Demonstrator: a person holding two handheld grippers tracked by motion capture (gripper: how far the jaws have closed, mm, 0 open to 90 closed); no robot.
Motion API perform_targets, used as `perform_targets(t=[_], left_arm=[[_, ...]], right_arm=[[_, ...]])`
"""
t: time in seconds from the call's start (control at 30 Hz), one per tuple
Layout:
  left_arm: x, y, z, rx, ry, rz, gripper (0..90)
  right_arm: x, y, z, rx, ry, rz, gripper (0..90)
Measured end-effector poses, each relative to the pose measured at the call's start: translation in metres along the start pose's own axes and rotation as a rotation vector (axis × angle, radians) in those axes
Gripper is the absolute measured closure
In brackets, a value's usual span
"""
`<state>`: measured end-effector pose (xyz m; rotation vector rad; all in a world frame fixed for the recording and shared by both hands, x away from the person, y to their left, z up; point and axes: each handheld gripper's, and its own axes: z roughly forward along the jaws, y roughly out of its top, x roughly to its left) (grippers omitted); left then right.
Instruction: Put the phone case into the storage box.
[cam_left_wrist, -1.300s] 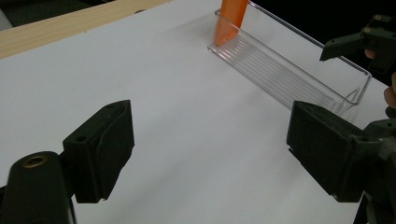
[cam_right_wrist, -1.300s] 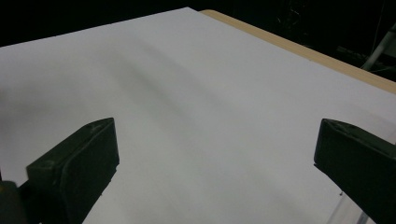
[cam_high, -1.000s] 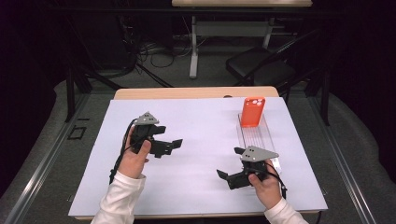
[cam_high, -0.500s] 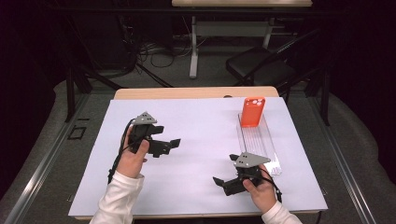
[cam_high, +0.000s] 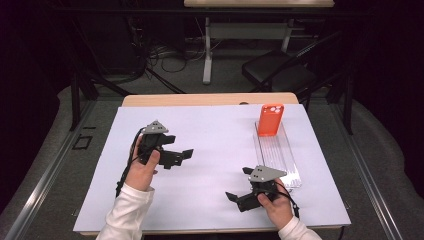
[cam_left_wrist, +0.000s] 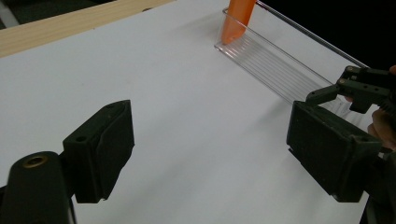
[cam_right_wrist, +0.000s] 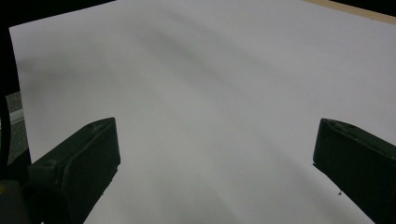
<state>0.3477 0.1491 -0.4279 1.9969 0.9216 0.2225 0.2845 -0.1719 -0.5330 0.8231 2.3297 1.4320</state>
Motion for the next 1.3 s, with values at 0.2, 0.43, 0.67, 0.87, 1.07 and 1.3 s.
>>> perform_targets(t=[0.2, 0.43, 0.67, 0.87, 1.07, 1.3], left_arm=[[-0.0007, -0.0001, 0.0001, 0.002, 0.001, 0.005, 15.3], [-0.0004, 0.0000, 0.0004, 0.003, 0.000, 0.006, 15.3], [0.0005, -0.0003, 0.0008, 0.005, -0.002, 0.005, 15.3], [0.0033, -0.0013, 0.0019, 0.007, 0.002, -0.006, 15.3], [0.0046, -0.0013, 0.0014, 0.007, 0.003, -0.005, 15.3], [0.0060, 0.0000, 0.0005, -0.004, 0.003, -0.013, 15.3]], right_arm=[[0.0015, -0.0014, 0.0012, 0.010, 0.005, 0.003, 0.3], [0.0028, -0.0025, 0.0032, 0.015, 0.018, 0.006, 0.3], [0.0031, -0.0036, 0.0048, 0.026, 0.019, 0.012, 0.3], [0.0036, -0.0044, 0.0072, 0.038, 0.022, 0.014, 0.3], [0.0033, -0.0043, 0.0074, 0.034, 0.031, 0.017, 0.3], [0.0046, -0.0039, 0.0055, 0.026, 0.043, 0.017, 0.3]])
